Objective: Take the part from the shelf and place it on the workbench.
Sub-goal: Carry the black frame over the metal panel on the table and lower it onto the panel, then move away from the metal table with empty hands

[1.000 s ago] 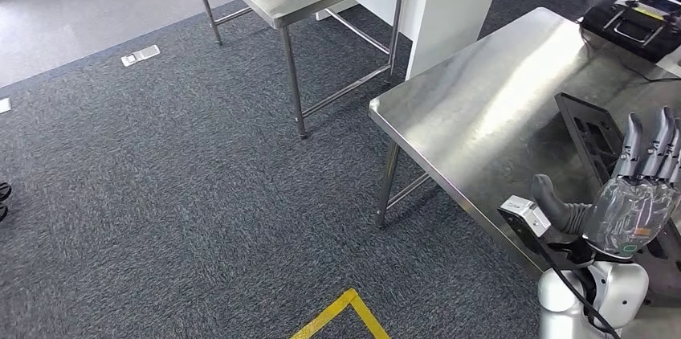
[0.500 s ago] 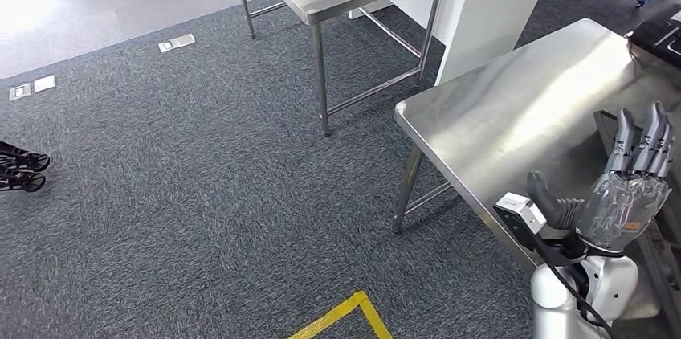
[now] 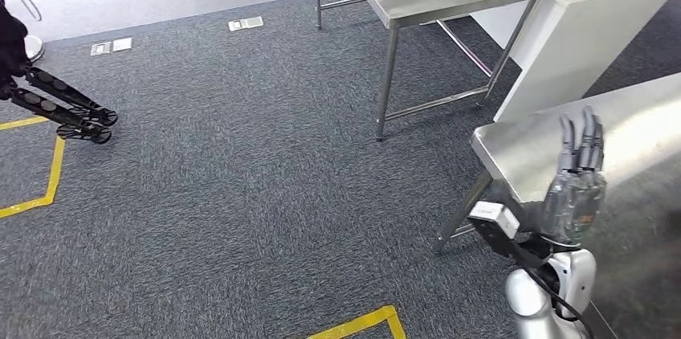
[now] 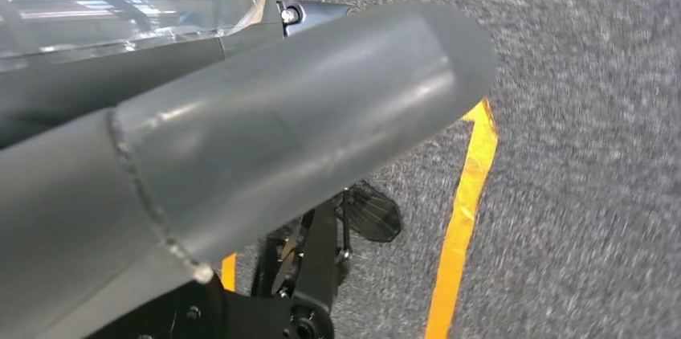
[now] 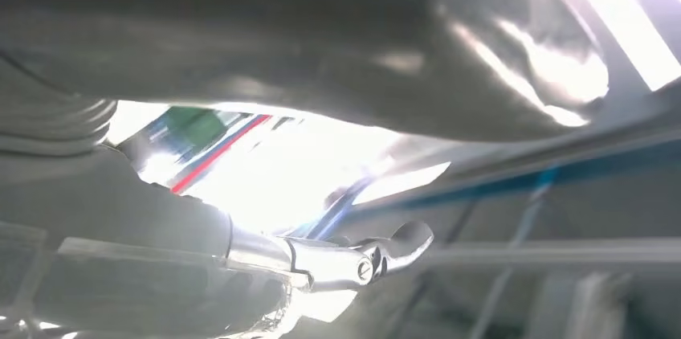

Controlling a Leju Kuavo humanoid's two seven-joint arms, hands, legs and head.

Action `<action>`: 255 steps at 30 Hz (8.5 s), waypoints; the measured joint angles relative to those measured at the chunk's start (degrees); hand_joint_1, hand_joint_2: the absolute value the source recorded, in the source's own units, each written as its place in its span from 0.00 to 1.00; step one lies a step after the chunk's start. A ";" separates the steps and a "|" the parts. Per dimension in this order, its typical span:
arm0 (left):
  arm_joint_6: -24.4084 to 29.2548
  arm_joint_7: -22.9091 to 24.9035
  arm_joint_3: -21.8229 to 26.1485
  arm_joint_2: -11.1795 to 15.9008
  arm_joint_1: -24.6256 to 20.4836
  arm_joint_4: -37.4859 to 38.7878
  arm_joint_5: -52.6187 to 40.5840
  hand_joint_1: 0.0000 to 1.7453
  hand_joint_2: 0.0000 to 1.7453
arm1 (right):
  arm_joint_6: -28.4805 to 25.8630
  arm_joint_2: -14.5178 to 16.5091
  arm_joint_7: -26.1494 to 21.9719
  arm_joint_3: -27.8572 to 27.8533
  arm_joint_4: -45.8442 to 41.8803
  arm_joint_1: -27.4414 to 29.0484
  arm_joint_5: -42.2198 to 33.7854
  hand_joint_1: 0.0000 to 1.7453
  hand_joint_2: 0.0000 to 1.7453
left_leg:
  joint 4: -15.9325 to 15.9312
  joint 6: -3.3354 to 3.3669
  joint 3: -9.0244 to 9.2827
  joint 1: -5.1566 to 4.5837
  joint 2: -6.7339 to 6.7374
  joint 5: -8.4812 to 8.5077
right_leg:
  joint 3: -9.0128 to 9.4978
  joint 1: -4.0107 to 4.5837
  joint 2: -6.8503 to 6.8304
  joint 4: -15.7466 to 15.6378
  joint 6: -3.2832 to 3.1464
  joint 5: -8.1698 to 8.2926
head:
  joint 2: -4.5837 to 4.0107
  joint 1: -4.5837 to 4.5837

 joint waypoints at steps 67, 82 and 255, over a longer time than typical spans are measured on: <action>11.82 14.04 2.15 -4.01 -0.05 -0.02 0.63 0.00 0.00 | 30.42 8.18 28.81 16.98 73.91 3.48 -14.93 0.00 0.00 | -0.35 -2.05 1.46 1.08 -1.39 -1.43 | 3.52 0.11 1.05 -5.59 -0.94 1.59 | 0.00 0.39; 11.01 14.61 1.84 -3.89 -0.22 -0.06 -0.14 0.00 0.00 | 30.93 8.94 28.96 16.91 74.48 3.67 -14.83 0.00 0.00 | 0.15 -3.13 2.11 1.36 9.98 -2.69 | 5.37 0.79 -8.80 -6.20 -1.83 0.54 | 0.00 0.22; 2.57 6.66 2.32 -3.04 0.38 -0.15 -0.25 0.00 0.00 | 33.47 8.14 23.56 13.43 75.30 7.32 -16.06 0.00 0.00 | 0.36 -5.30 2.51 2.77 6.01 -2.53 | 4.86 -0.39 -2.22 -6.01 -1.94 0.74 | 0.00 -0.82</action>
